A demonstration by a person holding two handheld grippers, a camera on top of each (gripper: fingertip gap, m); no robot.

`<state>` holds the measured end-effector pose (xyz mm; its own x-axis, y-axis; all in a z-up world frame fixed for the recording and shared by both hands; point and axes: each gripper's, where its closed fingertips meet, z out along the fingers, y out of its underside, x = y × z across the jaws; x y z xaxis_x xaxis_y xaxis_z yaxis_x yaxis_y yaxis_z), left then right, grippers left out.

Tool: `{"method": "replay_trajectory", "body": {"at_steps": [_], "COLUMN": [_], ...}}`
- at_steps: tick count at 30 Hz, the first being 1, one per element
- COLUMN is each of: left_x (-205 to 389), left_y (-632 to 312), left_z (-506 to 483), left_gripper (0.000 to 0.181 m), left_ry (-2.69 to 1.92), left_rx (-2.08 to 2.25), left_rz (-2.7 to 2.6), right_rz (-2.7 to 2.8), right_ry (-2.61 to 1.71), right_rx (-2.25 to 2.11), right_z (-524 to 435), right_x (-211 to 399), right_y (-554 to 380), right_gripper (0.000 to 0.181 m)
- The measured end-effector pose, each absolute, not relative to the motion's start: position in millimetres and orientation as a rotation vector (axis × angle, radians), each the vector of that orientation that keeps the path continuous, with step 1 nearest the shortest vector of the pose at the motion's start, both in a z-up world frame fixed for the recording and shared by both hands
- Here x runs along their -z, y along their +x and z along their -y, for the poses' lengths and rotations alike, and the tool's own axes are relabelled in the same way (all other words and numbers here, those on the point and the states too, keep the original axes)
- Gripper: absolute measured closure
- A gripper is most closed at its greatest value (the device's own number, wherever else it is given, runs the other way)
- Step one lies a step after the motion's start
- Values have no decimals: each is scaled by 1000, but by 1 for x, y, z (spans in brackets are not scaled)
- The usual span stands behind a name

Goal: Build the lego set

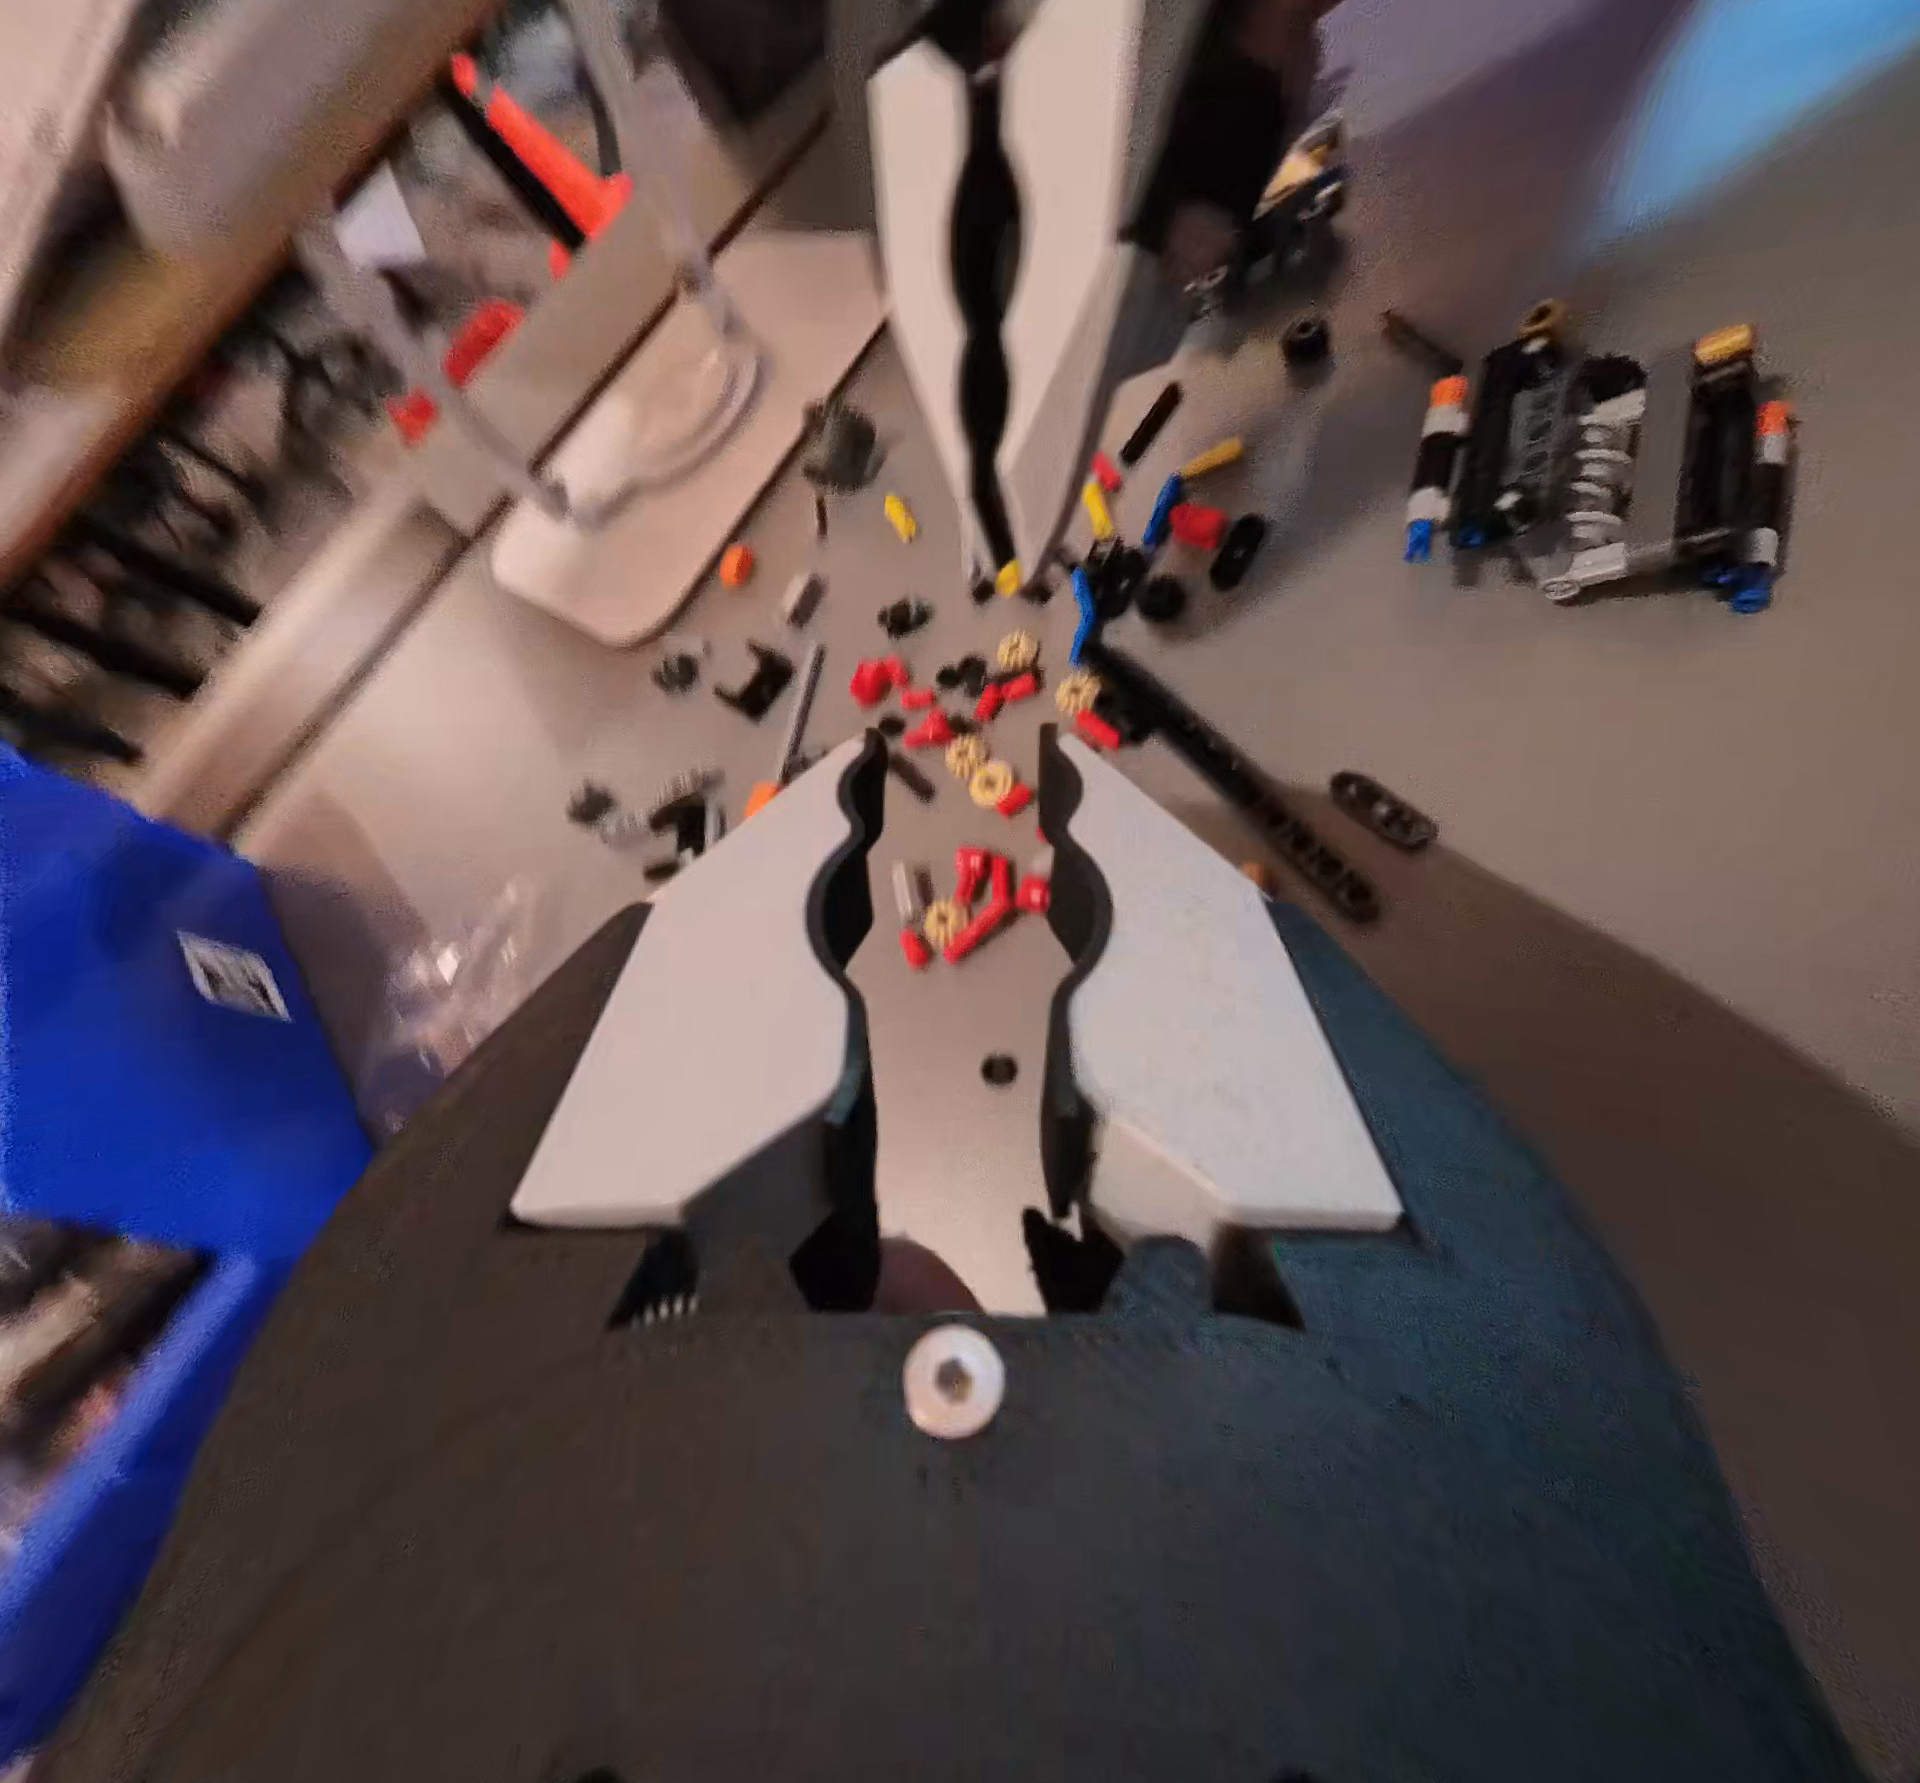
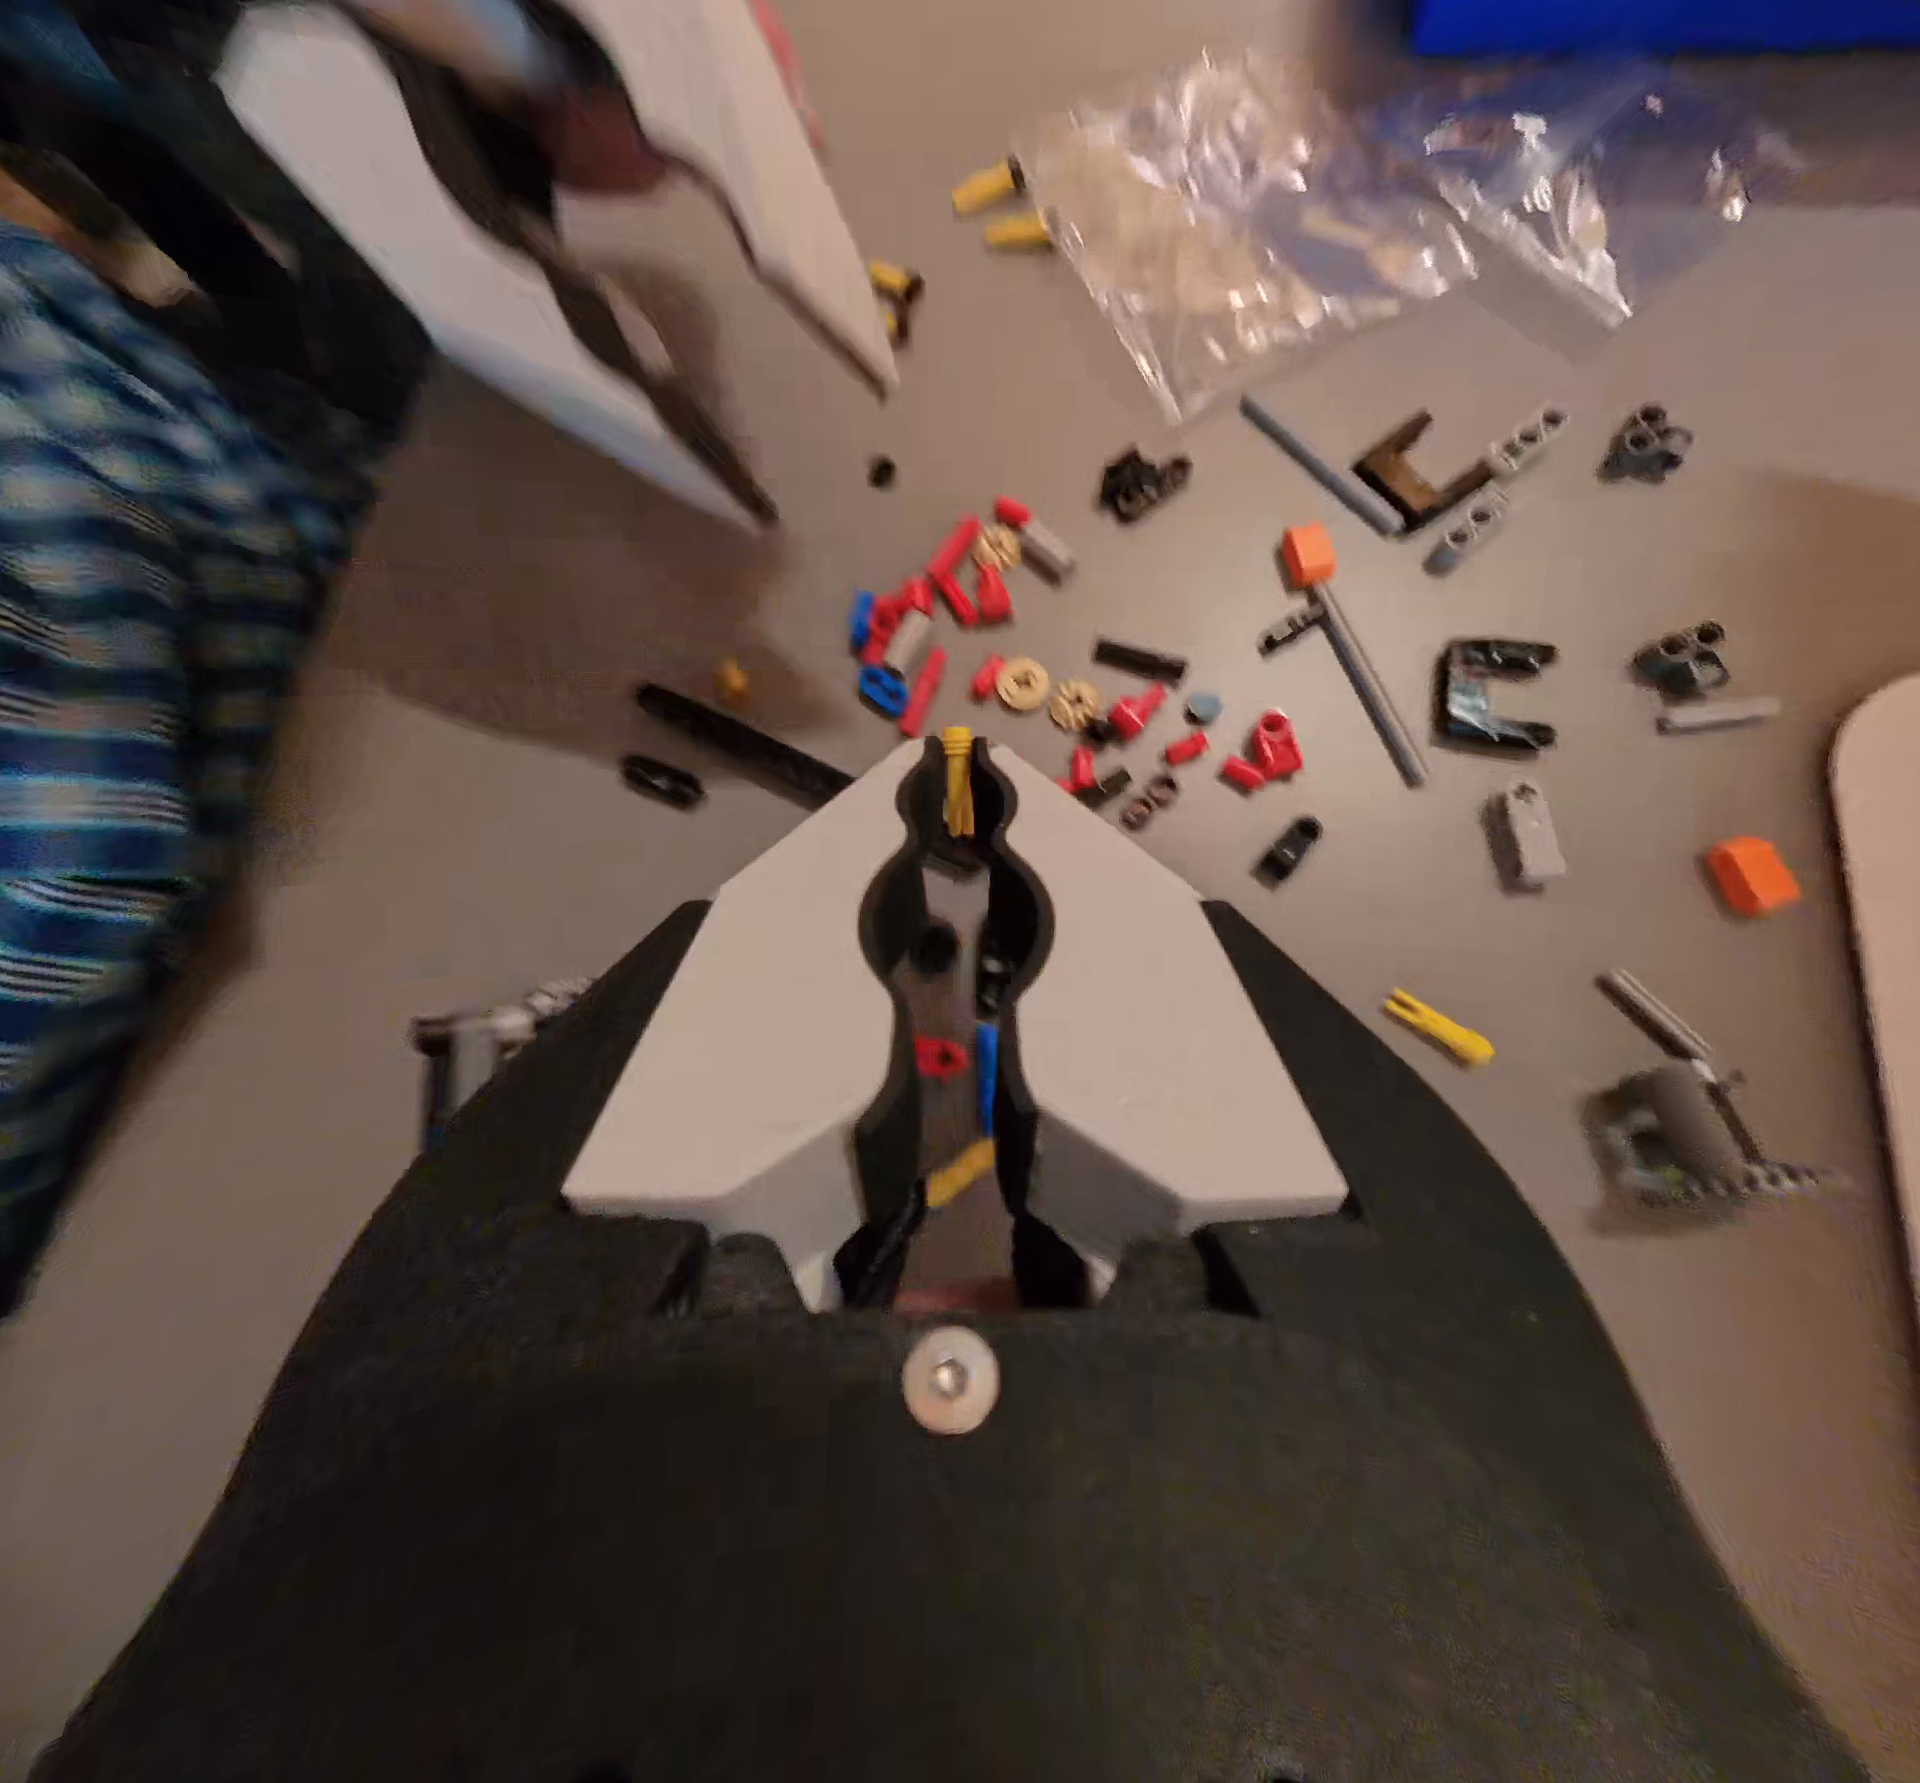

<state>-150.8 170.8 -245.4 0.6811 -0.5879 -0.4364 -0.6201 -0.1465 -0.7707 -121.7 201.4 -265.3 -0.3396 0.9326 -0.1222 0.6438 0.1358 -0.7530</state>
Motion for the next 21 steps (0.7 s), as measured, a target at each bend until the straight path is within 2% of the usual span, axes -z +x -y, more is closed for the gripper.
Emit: {"method": "replay_trajectory", "body": {"at_steps": [6, 10, 21], "left_x": [242, 241, 224], "left_y": [-116, -114, -124], "left_z": [-179, -180, -187], "left_gripper": [154, 166, 176], "left_ry": [-1573, -1528, -1516], "left_rx": [-307, -355, -347], "left_rz": [-1189, -1178, -948], "right_rz": [2005, 1989, 1695], "right_ry": [-1509, -1515, -1619], "right_rx": [-1365, -1465, -1649], "right_z": [-172, -164, -174], "right_x": [244, 241, 225], "right_y": [-124, -126, -137], "right_gripper": [180, 180, 179]}}
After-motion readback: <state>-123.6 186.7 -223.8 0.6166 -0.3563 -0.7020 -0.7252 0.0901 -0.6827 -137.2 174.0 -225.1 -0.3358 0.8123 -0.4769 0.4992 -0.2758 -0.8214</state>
